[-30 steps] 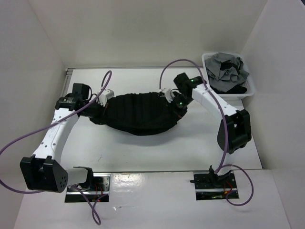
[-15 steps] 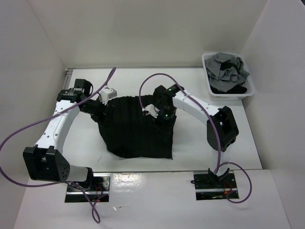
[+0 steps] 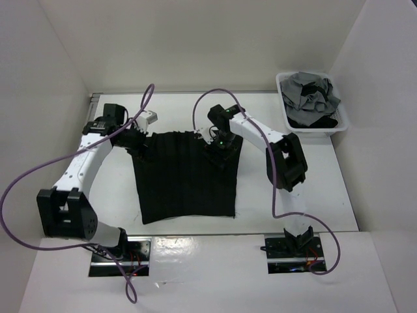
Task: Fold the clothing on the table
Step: Flatten the skirt out
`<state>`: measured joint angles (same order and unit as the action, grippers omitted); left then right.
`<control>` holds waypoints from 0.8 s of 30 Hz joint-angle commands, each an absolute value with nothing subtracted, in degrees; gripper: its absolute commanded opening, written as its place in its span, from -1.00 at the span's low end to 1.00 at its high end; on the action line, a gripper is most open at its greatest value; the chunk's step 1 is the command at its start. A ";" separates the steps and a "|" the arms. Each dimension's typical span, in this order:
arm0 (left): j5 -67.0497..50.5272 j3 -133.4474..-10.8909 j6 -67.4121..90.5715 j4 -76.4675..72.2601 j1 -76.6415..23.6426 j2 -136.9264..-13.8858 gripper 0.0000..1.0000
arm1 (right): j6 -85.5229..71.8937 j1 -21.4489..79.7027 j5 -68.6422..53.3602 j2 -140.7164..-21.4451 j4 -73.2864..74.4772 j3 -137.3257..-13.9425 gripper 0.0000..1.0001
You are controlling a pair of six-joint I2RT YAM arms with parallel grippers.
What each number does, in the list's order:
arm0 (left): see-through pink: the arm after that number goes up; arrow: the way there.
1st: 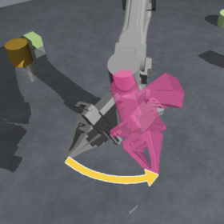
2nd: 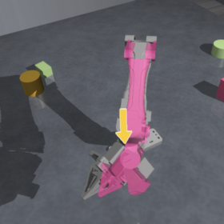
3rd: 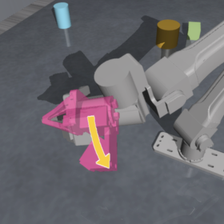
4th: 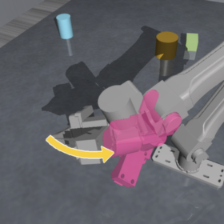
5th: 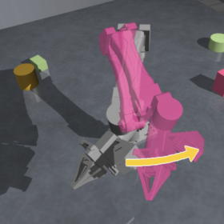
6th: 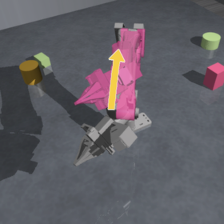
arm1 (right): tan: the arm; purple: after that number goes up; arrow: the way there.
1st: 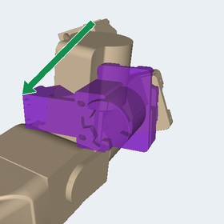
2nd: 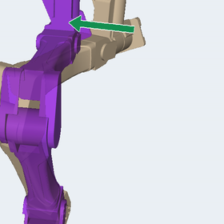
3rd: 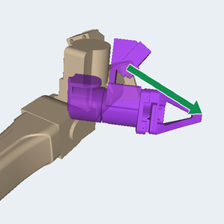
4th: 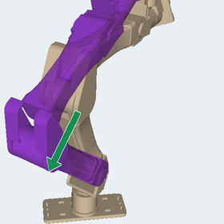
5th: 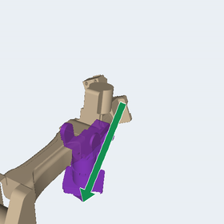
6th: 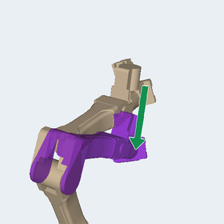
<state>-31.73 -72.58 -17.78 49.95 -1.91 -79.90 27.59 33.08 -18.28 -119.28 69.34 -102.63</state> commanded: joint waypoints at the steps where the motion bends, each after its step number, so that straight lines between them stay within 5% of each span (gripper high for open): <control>1: -31.64 -69.97 -12.74 41.76 -1.23 -86.11 0.80 | 20.59 33.40 -20.38 -124.61 63.64 -106.43 0.96; 13: -28.30 -66.71 -5.71 34.72 -0.70 -97.73 0.74 | 7.74 34.54 -21.09 -128.49 50.28 -104.60 0.96; 24: -18.81 -67.23 1.85 30.06 -0.70 -104.67 0.98 | 2.03 36.83 -16.00 -132.54 47.11 -103.54 0.96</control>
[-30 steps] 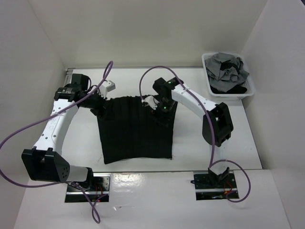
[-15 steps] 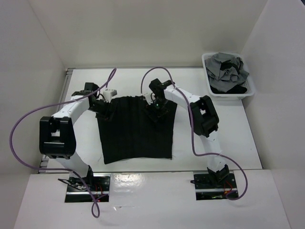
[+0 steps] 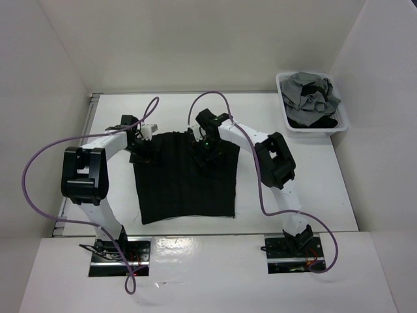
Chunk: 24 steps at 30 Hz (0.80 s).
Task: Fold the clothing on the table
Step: Flatten the skirt out
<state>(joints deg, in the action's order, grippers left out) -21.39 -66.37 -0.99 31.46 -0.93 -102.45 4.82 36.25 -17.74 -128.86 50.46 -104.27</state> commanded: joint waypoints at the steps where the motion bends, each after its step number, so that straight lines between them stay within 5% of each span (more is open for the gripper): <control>1: -18.81 -67.24 1.85 30.06 -0.70 -105.20 0.98 | 2.02 36.83 -16.00 -133.15 47.11 -103.54 0.96; 17: -19.95 -79.89 4.04 29.53 -0.70 -114.69 0.98 | 0.35 33.14 -4.04 -139.04 46.66 -112.22 0.96; 24: -20.48 -84.98 2.81 33.74 -0.70 -109.26 0.98 | 4.47 31.90 -6.06 -133.53 50.01 -116.19 0.96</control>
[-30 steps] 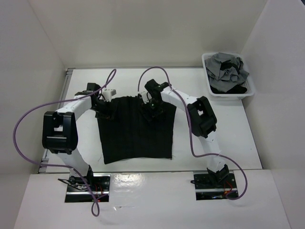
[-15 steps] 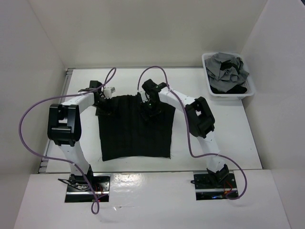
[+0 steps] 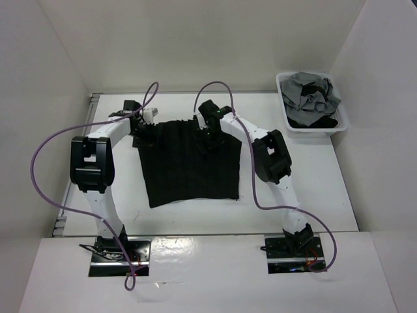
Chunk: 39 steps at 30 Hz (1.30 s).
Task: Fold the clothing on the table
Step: Flatten the skirt out
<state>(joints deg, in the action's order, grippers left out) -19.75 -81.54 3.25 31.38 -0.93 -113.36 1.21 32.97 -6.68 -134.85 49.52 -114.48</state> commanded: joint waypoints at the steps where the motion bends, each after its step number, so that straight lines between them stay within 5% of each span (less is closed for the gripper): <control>1: -19.96 -85.69 2.12 34.36 -0.70 -107.77 0.98 | 5.09 31.90 -6.06 -132.20 50.62 -116.19 0.96; 8: -18.54 -95.00 -0.61 40.08 2.28 -98.53 0.98 | 10.45 30.15 -10.80 -122.18 53.78 -117.77 0.96; 13: -20.83 -89.22 1.22 37.72 8.08 -97.82 0.98 | 11.51 26.38 -13.35 -118.13 53.17 -113.49 0.96; 19: -37.43 -80.61 1.15 37.71 16.51 -97.83 0.98 | 12.22 18.12 -19.42 -113.39 51.33 -105.14 0.96; 25: -37.62 -76.64 0.62 36.12 17.05 -99.13 0.98 | 11.51 15.47 -20.83 -108.63 46.06 -93.10 0.96; 33: -42.36 -79.20 -8.78 49.30 16.44 -102.57 0.98 | 13.27 15.47 -25.22 -106.53 48.69 -89.31 0.91; 39: -38.06 -74.27 -6.96 43.61 13.01 -97.49 0.98 | 12.23 19.94 -21.11 -104.77 45.62 -86.92 0.91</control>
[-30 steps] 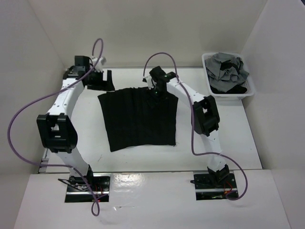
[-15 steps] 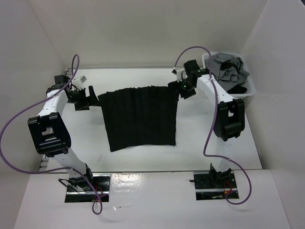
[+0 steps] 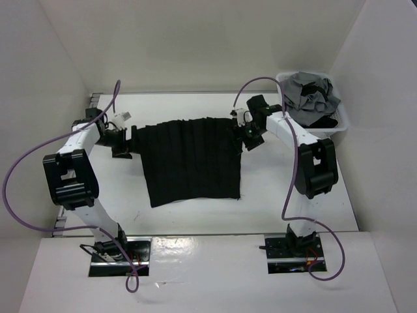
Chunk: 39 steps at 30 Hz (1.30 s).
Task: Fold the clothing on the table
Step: Flatten the skirt out
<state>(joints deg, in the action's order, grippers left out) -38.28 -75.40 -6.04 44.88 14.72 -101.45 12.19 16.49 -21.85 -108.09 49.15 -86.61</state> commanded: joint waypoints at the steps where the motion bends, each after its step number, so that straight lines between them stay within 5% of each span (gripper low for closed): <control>1: -36.84 -73.75 -6.07 42.46 11.09 -96.77 0.98 | 11.52 21.43 -17.18 -104.77 45.09 -87.45 0.91; 5: -23.59 -73.13 2.09 35.17 8.09 -92.91 0.98 | 3.28 33.27 -3.72 -110.99 43.95 -94.64 0.91; 12: -20.65 -74.53 5.28 36.21 17.92 -91.15 0.98 | -7.63 40.77 -0.79 -122.77 45.71 -109.77 0.91; 39: -12.48 -67.24 -0.09 37.71 21.36 -80.33 0.98 | -22.05 44.03 2.45 -133.15 37.18 -108.90 0.93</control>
